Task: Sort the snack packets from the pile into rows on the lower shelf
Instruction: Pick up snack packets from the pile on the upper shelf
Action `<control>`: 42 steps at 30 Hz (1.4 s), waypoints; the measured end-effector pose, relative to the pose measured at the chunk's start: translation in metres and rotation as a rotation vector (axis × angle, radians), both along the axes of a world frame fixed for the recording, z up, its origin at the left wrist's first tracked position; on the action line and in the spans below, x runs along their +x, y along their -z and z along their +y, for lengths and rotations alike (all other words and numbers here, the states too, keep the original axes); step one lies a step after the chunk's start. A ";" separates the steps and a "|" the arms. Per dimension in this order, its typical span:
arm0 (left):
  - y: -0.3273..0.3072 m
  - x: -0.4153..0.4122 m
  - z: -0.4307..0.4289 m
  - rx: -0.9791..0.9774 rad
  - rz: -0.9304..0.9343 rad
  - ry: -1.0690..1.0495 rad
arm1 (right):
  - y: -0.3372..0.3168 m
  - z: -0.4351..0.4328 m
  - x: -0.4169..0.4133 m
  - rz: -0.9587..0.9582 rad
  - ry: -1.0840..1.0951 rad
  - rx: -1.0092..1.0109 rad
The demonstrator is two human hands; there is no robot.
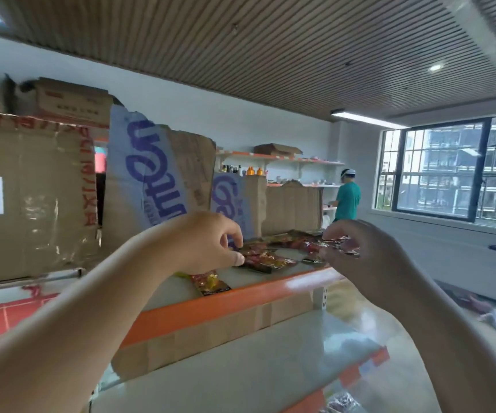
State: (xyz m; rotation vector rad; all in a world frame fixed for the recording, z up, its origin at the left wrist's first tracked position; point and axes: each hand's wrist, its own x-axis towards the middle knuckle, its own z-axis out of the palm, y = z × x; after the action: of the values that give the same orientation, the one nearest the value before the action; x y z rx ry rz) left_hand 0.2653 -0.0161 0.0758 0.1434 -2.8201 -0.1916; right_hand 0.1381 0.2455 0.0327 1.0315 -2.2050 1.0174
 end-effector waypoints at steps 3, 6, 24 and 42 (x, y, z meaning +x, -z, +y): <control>0.005 -0.022 -0.006 -0.039 -0.105 -0.073 | 0.004 -0.012 -0.021 -0.032 -0.033 0.023; 0.009 -0.047 -0.014 -0.118 -0.229 -0.165 | 0.009 -0.027 -0.046 -0.050 -0.056 0.102; 0.048 -0.142 -0.038 -0.207 -0.466 -0.166 | 0.032 -0.157 -0.195 -0.248 -0.081 0.804; 0.073 -0.172 -0.027 -0.182 -0.365 -0.546 | 0.028 -0.158 -0.259 -0.209 -0.055 0.902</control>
State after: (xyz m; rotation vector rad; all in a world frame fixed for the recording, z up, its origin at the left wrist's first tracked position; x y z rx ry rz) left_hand 0.0936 -0.0428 0.0025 0.9755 -2.9933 0.2385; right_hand -0.1206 0.0874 0.0046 1.3831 -2.8938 0.0849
